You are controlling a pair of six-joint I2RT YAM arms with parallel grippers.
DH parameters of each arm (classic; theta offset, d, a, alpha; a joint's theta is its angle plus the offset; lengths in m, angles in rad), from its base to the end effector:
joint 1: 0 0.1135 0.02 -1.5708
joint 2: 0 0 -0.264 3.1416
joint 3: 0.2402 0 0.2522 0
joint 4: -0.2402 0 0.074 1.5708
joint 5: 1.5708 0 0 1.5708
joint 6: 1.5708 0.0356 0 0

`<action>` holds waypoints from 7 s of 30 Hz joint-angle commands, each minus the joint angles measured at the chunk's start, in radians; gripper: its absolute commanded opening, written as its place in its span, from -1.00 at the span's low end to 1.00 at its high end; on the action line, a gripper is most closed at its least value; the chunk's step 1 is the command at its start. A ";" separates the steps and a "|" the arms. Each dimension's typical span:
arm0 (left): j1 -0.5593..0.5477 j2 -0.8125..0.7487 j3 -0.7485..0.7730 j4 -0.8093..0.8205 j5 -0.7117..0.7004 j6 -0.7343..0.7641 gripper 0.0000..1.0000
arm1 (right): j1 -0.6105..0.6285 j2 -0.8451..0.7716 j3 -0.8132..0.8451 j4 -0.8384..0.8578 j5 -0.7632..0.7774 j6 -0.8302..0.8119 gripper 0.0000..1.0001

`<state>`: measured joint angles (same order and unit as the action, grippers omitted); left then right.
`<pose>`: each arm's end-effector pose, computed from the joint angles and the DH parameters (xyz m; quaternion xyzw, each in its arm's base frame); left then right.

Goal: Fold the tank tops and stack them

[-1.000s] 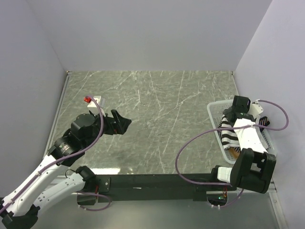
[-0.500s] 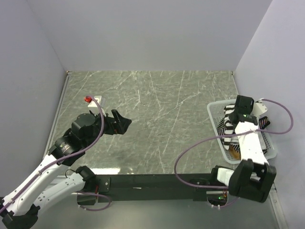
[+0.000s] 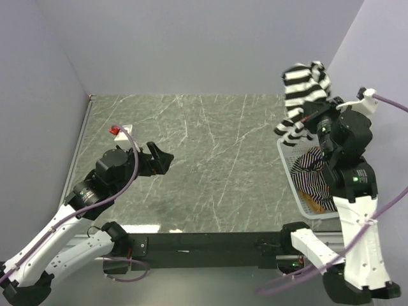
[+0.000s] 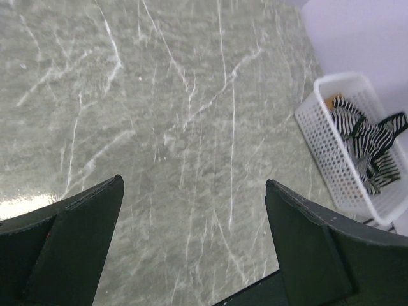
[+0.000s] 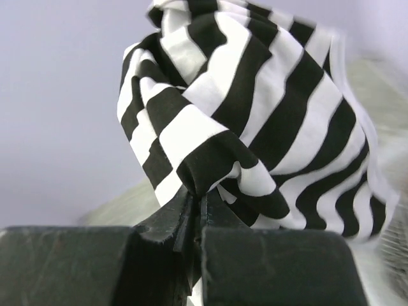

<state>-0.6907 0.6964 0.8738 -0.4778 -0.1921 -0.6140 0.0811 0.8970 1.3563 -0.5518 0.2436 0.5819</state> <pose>0.1215 -0.0916 0.3529 -0.0261 0.8028 -0.2972 0.5162 0.1565 0.0041 0.4722 0.2611 0.6904 0.1327 0.6615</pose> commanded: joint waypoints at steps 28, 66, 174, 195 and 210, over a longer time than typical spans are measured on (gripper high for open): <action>-0.072 0.409 -0.305 0.541 0.100 -0.322 0.36 | 0.480 0.419 -0.489 0.269 0.043 0.052 0.29; -0.271 0.826 -0.122 0.277 -0.431 -0.675 -0.99 | 0.474 0.565 -0.557 0.389 0.074 0.039 0.15; 0.280 0.183 -0.391 0.196 -0.187 -0.386 -0.99 | 0.634 0.827 -0.402 0.363 0.089 0.185 -0.10; 0.280 0.164 -0.352 0.193 -0.145 -0.357 -0.99 | 0.683 0.817 -0.355 0.158 0.210 0.141 -1.00; 0.281 -0.015 0.224 -0.018 -0.070 -0.317 -0.99 | 0.649 0.160 0.273 -0.139 0.267 -0.074 -1.00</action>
<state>-0.4145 0.7200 0.9646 -0.4713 -0.2913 -0.9463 0.7361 1.1057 1.4860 -0.6155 0.4828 0.5884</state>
